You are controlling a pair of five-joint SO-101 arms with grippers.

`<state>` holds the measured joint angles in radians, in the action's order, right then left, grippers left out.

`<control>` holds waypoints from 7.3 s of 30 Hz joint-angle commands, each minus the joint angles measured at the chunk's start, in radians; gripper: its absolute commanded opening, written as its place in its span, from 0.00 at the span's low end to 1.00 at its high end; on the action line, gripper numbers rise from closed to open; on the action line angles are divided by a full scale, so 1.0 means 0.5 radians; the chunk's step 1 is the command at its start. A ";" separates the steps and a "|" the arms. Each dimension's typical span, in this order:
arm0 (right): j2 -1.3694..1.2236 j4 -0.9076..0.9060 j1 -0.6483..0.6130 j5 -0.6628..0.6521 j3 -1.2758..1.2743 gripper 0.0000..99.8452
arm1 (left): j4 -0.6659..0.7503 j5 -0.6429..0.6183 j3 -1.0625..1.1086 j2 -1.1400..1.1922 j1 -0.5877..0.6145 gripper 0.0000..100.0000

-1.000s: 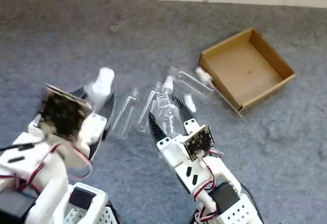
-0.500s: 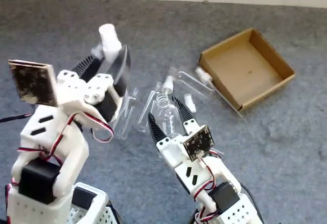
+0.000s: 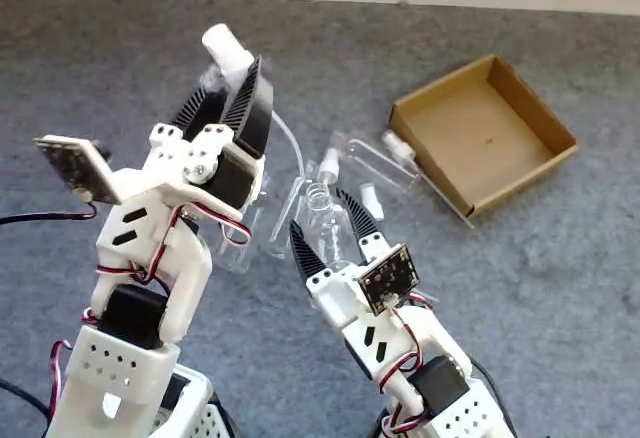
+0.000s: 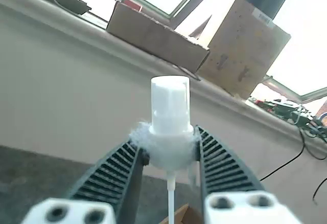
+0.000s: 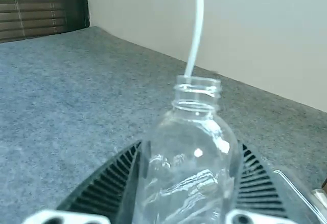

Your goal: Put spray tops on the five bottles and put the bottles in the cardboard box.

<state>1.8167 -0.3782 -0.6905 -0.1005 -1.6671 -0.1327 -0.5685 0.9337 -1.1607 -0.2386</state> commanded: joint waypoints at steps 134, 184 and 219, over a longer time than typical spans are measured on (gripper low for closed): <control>0.008 -0.081 0.155 0.018 -0.256 0.21 | -0.893 0.341 0.502 -0.554 -0.603 0.20; -0.017 -0.081 0.348 0.018 0.311 0.21 | -1.967 0.199 1.112 -1.339 -0.161 0.04; -1.517 0.311 -0.161 0.021 1.140 0.21 | -1.359 0.203 1.309 -1.339 -0.861 0.04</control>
<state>1.0817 -0.2539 -0.7242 -0.1005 -1.1853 -0.8385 -0.4580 1.6164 -1.8205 -0.6605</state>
